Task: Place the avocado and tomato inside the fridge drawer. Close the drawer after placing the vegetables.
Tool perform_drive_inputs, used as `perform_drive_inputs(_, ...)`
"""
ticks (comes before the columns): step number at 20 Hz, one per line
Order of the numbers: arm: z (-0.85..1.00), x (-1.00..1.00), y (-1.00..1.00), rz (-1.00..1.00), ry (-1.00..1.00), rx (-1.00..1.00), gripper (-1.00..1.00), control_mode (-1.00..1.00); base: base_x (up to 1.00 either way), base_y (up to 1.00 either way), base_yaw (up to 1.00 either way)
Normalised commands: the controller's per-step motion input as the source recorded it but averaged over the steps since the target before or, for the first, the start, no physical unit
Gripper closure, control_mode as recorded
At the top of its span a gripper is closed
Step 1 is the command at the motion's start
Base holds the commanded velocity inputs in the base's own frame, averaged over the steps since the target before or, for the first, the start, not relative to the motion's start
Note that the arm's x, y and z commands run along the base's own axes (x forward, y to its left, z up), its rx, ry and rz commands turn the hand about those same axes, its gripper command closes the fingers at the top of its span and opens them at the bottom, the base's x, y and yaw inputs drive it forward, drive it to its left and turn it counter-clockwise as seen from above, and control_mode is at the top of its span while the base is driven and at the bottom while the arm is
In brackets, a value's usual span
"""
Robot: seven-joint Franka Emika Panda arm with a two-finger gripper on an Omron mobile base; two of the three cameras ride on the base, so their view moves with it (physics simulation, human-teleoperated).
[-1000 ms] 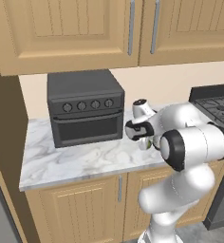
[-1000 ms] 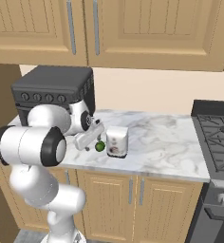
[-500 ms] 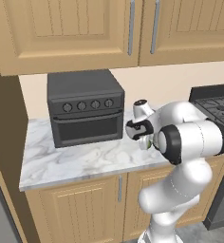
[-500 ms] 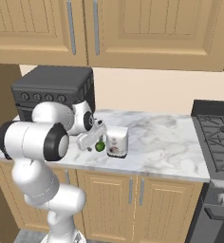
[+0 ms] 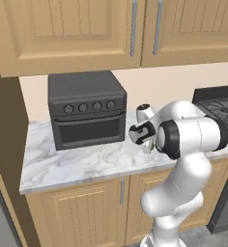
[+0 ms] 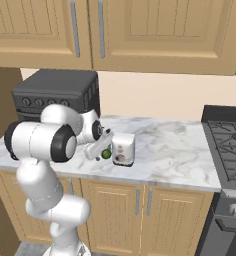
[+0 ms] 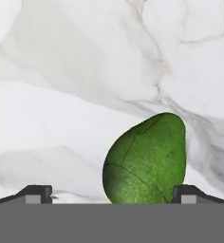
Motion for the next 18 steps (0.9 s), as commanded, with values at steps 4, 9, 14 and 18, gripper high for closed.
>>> perform_drive_inputs(4,-0.16,0.16,0.00,0.00,0.00,-0.01,-1.00,-1.00,0.00,0.00,0.00)
perform_drive_inputs(9,-0.18,0.15,0.00,0.00,0.00,0.00,-1.00,-1.00,0.00,0.00,0.00)
perform_drive_inputs(14,-0.33,0.02,0.00,0.00,0.00,-0.02,-1.00,-1.00,0.00,0.00,0.00)
perform_drive_inputs(18,-0.45,0.00,0.00,0.00,0.00,-0.04,-1.00,-1.00,0.00,0.00,0.00)
